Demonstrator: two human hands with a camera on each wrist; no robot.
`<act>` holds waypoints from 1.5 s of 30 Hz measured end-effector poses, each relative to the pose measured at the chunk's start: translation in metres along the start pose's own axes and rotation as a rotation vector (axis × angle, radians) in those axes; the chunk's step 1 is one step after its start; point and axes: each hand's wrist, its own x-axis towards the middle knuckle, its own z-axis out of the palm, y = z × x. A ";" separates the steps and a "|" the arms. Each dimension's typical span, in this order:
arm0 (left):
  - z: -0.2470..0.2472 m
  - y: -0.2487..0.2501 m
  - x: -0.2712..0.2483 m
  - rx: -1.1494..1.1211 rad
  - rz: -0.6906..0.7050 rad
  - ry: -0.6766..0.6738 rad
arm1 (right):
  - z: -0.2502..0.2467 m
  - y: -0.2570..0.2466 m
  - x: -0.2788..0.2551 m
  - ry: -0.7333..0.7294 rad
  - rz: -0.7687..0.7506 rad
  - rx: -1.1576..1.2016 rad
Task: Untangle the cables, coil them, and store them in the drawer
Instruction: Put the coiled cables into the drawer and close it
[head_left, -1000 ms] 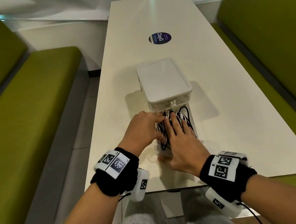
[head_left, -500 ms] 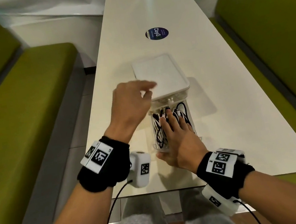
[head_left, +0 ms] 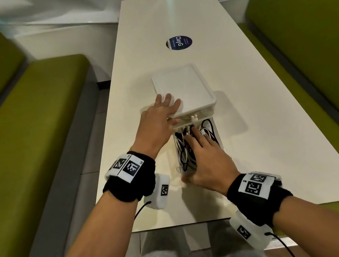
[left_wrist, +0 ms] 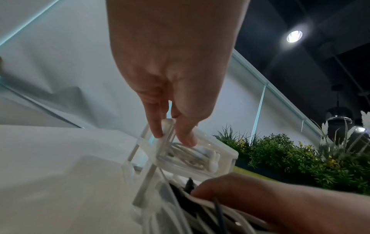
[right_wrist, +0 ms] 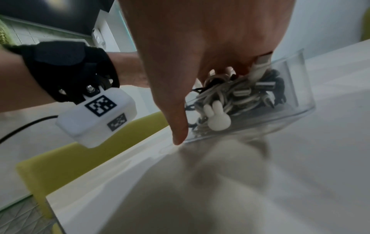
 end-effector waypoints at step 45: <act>-0.009 -0.001 -0.011 0.014 0.076 -0.034 | -0.011 0.002 -0.012 0.307 -0.222 -0.292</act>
